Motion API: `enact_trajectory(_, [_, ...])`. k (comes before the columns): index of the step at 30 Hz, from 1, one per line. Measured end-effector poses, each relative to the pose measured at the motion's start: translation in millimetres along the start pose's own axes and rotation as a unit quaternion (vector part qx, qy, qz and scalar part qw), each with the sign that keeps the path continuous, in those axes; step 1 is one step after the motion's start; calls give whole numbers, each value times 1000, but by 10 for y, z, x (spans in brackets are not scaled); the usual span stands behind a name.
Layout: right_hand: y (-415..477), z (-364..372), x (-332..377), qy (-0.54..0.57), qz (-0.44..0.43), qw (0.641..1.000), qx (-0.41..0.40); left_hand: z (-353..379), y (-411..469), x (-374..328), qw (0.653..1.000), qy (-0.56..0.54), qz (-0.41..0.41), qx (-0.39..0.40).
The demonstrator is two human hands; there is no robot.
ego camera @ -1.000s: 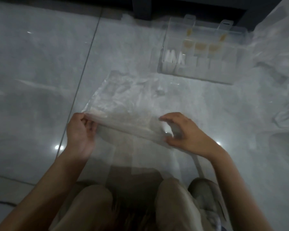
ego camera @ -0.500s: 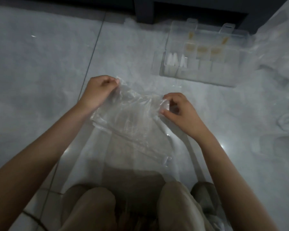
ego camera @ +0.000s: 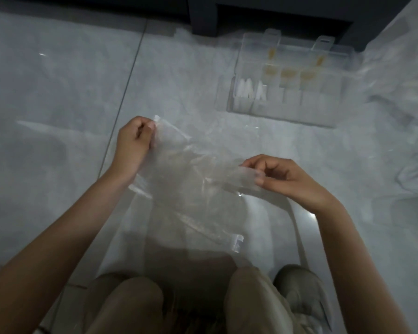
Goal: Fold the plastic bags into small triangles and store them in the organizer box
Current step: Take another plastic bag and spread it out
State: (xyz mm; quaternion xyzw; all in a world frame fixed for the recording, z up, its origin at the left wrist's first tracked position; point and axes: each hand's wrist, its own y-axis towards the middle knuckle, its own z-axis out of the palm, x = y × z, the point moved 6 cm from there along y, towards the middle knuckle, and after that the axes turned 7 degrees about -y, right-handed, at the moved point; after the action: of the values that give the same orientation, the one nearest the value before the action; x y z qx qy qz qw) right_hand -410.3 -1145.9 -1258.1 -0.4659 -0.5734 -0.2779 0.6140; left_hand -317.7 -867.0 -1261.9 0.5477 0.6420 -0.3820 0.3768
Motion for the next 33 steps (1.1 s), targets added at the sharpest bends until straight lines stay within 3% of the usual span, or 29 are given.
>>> enact_trajectory(9, [-84, -134, 168, -39, 37, 997, 56, -124, -264, 227, 998, -9, -35, -49])
enact_trajectory(14, [-16, -246, 96, -97, 47, 994, -30, -137, -351, 267, 995, -20, -60, -76])
enact_trajectory(17, [-59, -328, 57, -87, 62, 991, -78, -129, -404, 270, 997, -12, -60, -55])
enact_trajectory(23, [-184, -483, -1, -105, 72, 988, -91, -57, -405, 295, 996, 2, -90, -13])
enact_trajectory(33, [-142, -828, -235, -102, 99, 950, -280, 110, -581, -44, 997, -39, -64, -24])
